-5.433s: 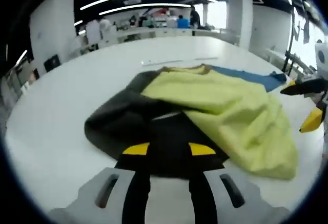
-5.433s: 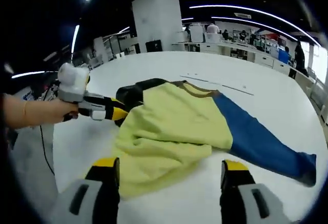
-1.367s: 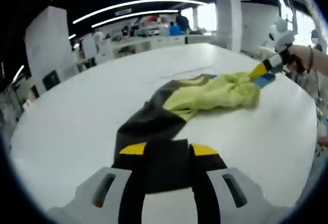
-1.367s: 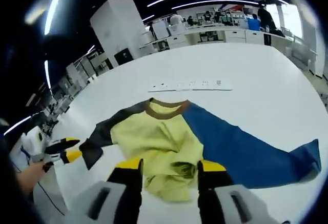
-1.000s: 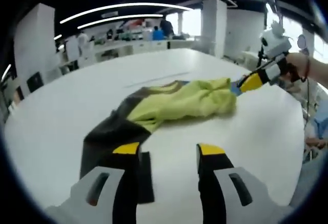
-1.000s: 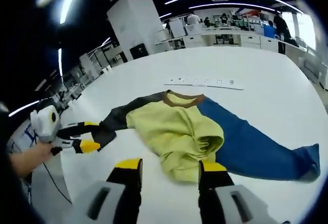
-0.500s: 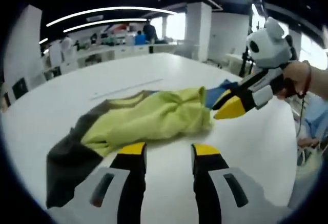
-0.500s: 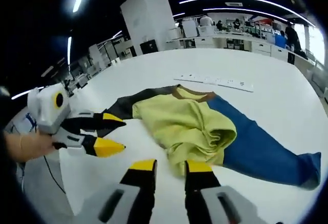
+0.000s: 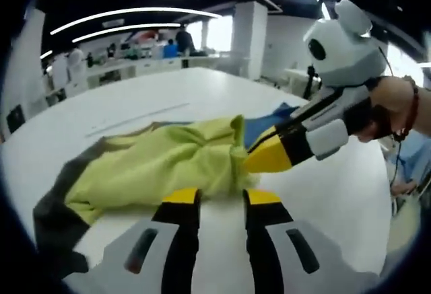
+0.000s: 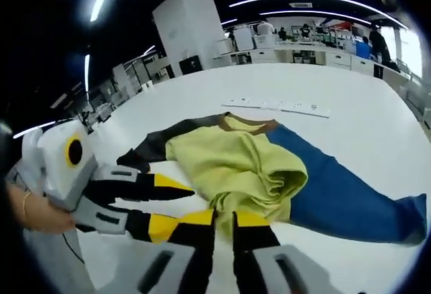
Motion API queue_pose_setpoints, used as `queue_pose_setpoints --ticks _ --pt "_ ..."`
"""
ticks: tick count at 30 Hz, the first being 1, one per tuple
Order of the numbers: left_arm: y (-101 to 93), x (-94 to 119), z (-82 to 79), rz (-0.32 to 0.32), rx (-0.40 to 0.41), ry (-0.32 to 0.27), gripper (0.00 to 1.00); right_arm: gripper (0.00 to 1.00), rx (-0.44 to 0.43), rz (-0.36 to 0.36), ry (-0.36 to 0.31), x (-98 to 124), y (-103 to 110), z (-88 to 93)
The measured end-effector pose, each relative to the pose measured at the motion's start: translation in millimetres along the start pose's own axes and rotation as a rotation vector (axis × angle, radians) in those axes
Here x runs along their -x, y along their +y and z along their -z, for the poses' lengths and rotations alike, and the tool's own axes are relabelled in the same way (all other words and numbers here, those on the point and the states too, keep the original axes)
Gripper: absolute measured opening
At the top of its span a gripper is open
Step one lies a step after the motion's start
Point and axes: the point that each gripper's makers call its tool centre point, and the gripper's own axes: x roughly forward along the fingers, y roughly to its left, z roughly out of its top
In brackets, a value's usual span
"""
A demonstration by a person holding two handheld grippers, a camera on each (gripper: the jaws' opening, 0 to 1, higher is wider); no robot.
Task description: Fold the garment on the visible template until the final outline fits inside the template.
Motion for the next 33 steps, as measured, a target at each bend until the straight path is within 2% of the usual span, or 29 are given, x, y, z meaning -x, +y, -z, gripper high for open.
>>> queue_pose_setpoints --ticks 3,11,13,16,23,33 --pt "-0.4 -8 -2.2 0.002 0.031 0.0 0.18 0.0 -0.006 -0.002 0.001 2 0 0.3" --pt "10.7 -21 2.4 -0.074 0.047 0.033 0.1 0.0 -0.009 -0.007 0.003 2 -1 1.5" --pt "11.5 -22 3.7 -0.082 0.084 0.036 0.08 0.0 -0.013 -0.001 0.004 4 -3 1.5" --pt "11.2 -19 3.4 -0.088 0.088 0.037 0.04 0.0 -0.014 0.005 -0.002 8 -4 0.6" --pt "14.9 -2 -0.2 -0.087 0.061 0.045 0.0 0.0 -0.033 0.05 -0.021 23 -18 -2.6" --pt "21.3 45 -18.8 -0.076 0.043 0.016 0.0 0.0 0.002 0.086 -0.057 57 -26 -11.8"
